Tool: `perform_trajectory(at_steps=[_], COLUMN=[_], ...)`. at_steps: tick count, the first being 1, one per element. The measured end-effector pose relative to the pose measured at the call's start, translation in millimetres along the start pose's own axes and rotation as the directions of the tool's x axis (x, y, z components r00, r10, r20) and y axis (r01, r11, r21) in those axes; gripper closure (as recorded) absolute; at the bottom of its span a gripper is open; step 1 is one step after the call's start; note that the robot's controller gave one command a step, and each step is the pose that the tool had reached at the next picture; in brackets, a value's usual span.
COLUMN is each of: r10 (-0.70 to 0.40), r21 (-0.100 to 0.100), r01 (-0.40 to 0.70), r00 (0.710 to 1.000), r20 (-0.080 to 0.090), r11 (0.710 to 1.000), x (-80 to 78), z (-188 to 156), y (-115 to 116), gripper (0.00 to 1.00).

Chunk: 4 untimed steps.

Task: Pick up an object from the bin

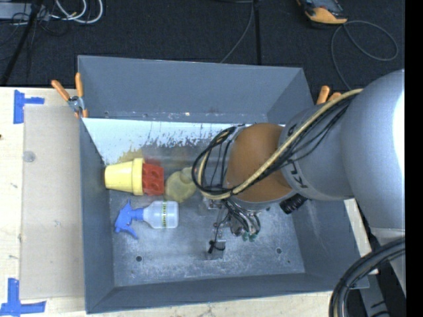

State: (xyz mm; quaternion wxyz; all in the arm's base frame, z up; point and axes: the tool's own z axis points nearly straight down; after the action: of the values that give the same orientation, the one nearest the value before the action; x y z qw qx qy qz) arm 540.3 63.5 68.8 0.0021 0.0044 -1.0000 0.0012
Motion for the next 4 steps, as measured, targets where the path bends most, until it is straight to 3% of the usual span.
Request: perform_trajectory(at_steps=[1,2,3,4], r10=[-0.036,-0.010,-0.060,-0.086], r21=[-0.006,0.000,-0.002,0.012], r01=[0.036,0.010,0.060,0.086], r00=[0.999,1.000,0.998,0.996], r20=[-0.001,-0.015,-0.007,-0.011], r11=[0.999,1.000,0.998,0.996], x=[-23.4,-38.2,-38.2,-62.5], z=[-0.8,-11.1,-15.6,-12.2], y=[26.5,46.3,78.4,101.0], gripper=[0.00,0.00,0.00,1.00])
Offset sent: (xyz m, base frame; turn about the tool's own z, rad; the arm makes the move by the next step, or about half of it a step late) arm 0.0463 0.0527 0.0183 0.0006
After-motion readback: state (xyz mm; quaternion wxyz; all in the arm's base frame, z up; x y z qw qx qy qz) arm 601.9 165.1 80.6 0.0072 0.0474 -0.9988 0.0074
